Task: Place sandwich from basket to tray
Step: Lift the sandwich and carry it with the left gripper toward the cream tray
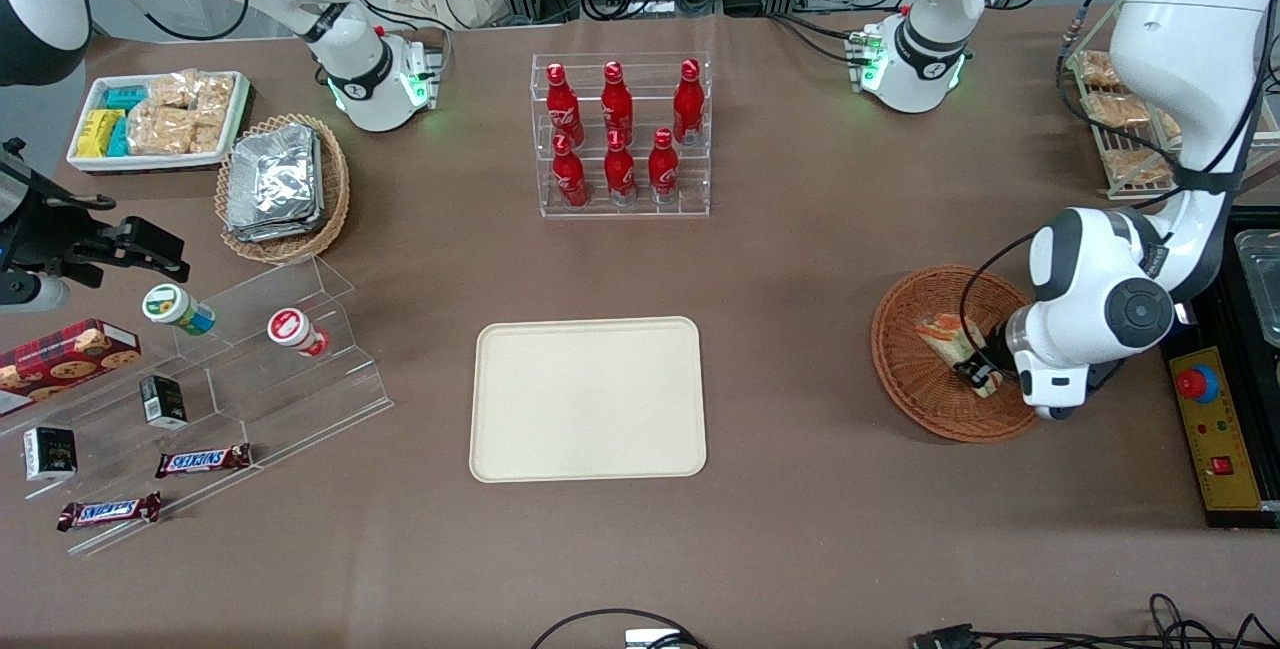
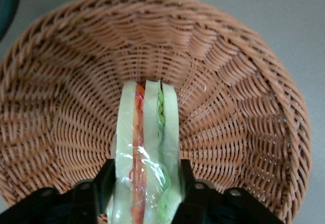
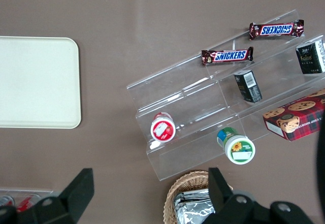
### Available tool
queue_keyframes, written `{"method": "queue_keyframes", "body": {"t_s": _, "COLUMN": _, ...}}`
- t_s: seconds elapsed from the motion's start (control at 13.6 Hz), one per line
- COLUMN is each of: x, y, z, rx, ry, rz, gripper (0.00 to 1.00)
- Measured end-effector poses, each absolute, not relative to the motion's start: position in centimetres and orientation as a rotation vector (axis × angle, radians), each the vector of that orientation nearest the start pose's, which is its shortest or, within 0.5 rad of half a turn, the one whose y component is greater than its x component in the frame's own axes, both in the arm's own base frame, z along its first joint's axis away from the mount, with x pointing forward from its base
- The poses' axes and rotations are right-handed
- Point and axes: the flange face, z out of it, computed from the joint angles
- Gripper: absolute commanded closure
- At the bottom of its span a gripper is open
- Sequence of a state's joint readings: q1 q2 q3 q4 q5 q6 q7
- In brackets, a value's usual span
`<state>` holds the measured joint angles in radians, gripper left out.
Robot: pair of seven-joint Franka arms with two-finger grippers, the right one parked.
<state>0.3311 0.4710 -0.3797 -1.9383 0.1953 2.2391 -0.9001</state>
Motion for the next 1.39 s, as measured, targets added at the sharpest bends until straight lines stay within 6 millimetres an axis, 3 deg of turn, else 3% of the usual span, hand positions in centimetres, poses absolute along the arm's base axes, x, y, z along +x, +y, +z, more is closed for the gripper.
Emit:
{"method": "queue_keyframes", "body": {"t_s": 0.22, "x": 61.5, "y": -1.5, "z": 26.1, "rx": -2.921, "ry": -1.051, "rz": 0.145, "gripper": 1.00}}
{"method": "queue_keyframes", "body": {"t_s": 0.37, "x": 62.1, "y": -1.9, "z": 29.3, "rx": -2.943, "ry": -0.942, "rz": 0.142, "gripper": 1.00}}
{"method": "queue_keyframes", "body": {"t_s": 0.44, "x": 62.6, "y": -2.7, "z": 32.0, "rx": -2.955, "ry": -0.866, "rz": 0.153, "gripper": 1.00}}
{"method": "queue_keyframes", "body": {"t_s": 0.66, "x": 63.8, "y": -8.4, "z": 41.4, "rx": -3.035, "ry": -0.553, "rz": 0.156, "gripper": 1.00}}
{"method": "queue_keyframes", "body": {"t_s": 0.81, "x": 63.7, "y": -13.8, "z": 45.2, "rx": -3.088, "ry": -0.362, "rz": 0.100, "gripper": 1.00}}
{"method": "queue_keyframes", "body": {"t_s": 0.88, "x": 63.3, "y": -16.9, "z": 45.7, "rx": -3.105, "ry": -0.277, "rz": 0.087, "gripper": 1.00}}
{"method": "queue_keyframes", "body": {"t_s": 1.03, "x": 62.0, "y": -23.9, "z": 44.6, "rx": -3.130, "ry": -0.112, "rz": 0.108, "gripper": 1.00}}
{"method": "queue_keyframes", "body": {"t_s": 1.25, "x": 60.6, "y": -34.2, "z": 40.5, "rx": -3.177, "ry": -0.026, "rz": 0.176, "gripper": 1.00}}
{"method": "queue_keyframes", "body": {"t_s": 1.39, "x": 60.7, "y": -38.9, "z": 36.5, "rx": -3.229, "ry": 0.000, "rz": 0.202, "gripper": 1.00}}
